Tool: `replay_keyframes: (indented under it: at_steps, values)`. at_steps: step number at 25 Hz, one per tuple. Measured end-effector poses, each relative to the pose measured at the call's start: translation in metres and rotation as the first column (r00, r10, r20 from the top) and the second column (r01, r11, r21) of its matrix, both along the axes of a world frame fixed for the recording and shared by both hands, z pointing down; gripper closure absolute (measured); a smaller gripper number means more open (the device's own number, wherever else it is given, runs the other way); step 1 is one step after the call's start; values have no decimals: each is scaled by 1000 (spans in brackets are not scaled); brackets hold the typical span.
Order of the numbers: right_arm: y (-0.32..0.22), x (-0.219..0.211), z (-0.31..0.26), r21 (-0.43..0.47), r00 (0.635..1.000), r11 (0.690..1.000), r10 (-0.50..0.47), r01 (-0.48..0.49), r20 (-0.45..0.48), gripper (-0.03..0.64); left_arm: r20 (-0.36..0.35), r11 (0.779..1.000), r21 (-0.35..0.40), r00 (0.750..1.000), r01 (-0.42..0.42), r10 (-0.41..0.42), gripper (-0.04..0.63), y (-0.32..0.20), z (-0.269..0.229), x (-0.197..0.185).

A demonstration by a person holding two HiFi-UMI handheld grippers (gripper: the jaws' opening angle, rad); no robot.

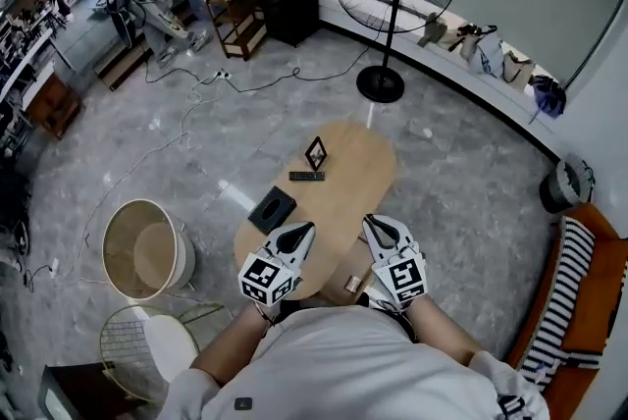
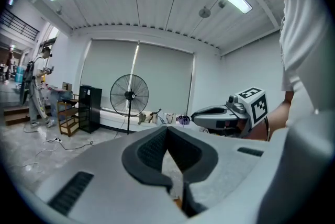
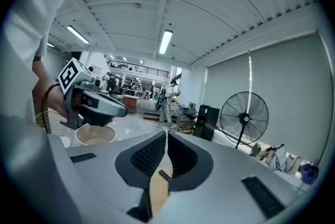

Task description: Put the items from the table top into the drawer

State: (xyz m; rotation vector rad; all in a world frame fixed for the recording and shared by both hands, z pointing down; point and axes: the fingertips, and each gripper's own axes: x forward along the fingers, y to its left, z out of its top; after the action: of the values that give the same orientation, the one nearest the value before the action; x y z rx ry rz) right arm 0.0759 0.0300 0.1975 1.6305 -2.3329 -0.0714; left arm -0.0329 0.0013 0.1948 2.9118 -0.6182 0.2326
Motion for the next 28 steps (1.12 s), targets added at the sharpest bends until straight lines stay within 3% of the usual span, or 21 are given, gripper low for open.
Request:
replay_keyframes:
  at_steps: [6,12,28]
  values:
    - [-2,-3,-2,0,988,988,-154,154,-6,588,-23,993,33,994,112,-111,586,8,-13,6]
    - [0,-5,-4,10,973,973,-230,230,20,588,-14,983,59,985,172,-171,586,18,-17,12]
    - [-12,2,10,-40,963,963,-264,266,48,588,4,973,17,973,230,-230,586,7,-6,9]
